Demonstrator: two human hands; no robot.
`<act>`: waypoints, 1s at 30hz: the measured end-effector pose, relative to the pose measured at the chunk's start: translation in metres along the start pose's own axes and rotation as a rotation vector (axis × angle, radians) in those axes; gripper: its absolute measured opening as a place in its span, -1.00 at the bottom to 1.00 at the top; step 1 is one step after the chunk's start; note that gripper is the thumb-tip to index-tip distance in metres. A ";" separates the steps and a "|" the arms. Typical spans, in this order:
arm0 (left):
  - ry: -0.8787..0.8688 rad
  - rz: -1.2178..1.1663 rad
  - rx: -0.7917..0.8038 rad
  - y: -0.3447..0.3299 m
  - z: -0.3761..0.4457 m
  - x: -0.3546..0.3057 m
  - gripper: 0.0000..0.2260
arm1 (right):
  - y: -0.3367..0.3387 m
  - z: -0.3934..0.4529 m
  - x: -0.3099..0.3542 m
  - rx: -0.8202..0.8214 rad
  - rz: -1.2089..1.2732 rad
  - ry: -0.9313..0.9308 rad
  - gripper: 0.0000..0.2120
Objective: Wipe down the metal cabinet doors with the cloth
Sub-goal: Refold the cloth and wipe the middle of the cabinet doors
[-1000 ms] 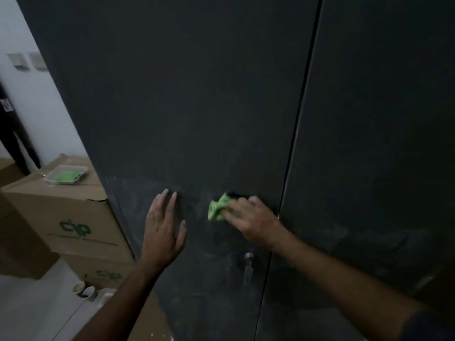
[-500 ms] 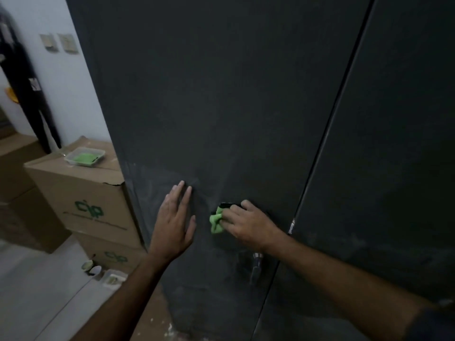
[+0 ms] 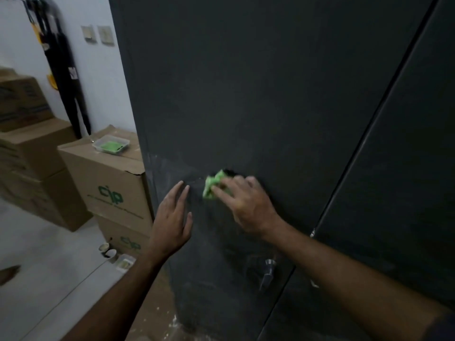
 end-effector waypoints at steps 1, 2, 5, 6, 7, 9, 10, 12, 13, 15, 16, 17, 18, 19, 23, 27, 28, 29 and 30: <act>-0.014 0.004 0.010 0.000 0.000 0.002 -0.40 | 0.012 0.014 -0.012 -0.101 0.003 -0.120 -0.63; -0.032 0.007 0.019 0.000 0.000 0.004 -0.40 | 0.017 0.022 -0.018 -0.183 0.010 -0.221 -0.68; -0.088 0.009 0.029 0.002 0.001 0.011 -0.41 | -0.018 0.013 0.014 -0.132 -0.012 -0.145 -0.66; -0.108 0.011 0.034 0.003 0.000 0.014 -0.41 | -0.040 0.000 0.035 -0.026 -0.025 -0.019 -0.64; -0.124 0.012 0.037 0.004 -0.001 0.019 -0.42 | -0.055 -0.011 0.049 0.098 -0.037 0.079 -0.66; -0.140 0.006 0.040 0.009 0.000 0.031 -0.43 | -0.061 -0.008 0.054 0.230 -0.025 0.115 -0.66; -0.145 0.000 0.035 0.013 0.000 0.037 -0.44 | -0.053 0.007 0.049 0.185 -0.005 0.061 -0.65; -0.157 -0.016 0.011 0.020 0.004 0.049 -0.45 | -0.023 0.045 0.027 -0.014 0.021 -0.178 -0.69; -0.164 -0.020 0.003 0.022 0.007 0.054 -0.46 | -0.012 0.058 0.015 -0.144 0.023 -0.311 -0.71; -0.189 -0.033 0.006 0.025 0.012 0.064 -0.45 | -0.012 0.066 0.015 -0.251 0.006 -0.406 -0.73; -0.208 -0.039 0.009 0.026 0.014 0.068 -0.44 | -0.026 0.063 0.029 -0.201 -0.014 -0.328 -0.72; -0.232 -0.041 0.011 0.026 0.015 0.072 -0.44 | -0.047 0.055 0.047 -0.103 -0.031 -0.195 -0.69; -0.258 -0.043 0.012 0.026 0.015 0.076 -0.44 | -0.066 0.043 0.066 0.028 -0.038 -0.066 -0.67; -0.282 -0.044 0.014 0.026 0.014 0.080 -0.44 | -0.080 0.034 0.077 0.165 -0.051 0.025 -0.66; -0.308 -0.065 0.013 0.033 0.005 0.100 -0.47 | -0.060 0.072 0.065 0.122 -0.023 -0.089 -0.71; -0.238 -0.125 0.026 0.036 0.003 0.119 -0.47 | -0.050 0.098 0.055 -0.190 -0.013 -0.432 -0.73; -0.211 -0.162 0.032 0.037 0.003 0.123 -0.46 | -0.067 0.094 0.070 -0.095 -0.007 -0.333 -0.73; -0.187 -0.204 0.043 0.038 0.004 0.127 -0.45 | -0.088 0.086 0.089 0.068 0.011 -0.172 -0.72; -0.168 -0.249 0.055 0.039 0.006 0.131 -0.45 | -0.103 0.076 0.104 0.255 0.015 -0.030 -0.71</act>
Point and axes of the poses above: each hand's wrist, its own z-axis towards the middle knuckle, its own y-axis out of the back of the hand, x = y × z, the point moved 5 cm from there along z, towards the middle knuckle, and after that the axes turned 4 degrees about x, right-handed, at the moved point
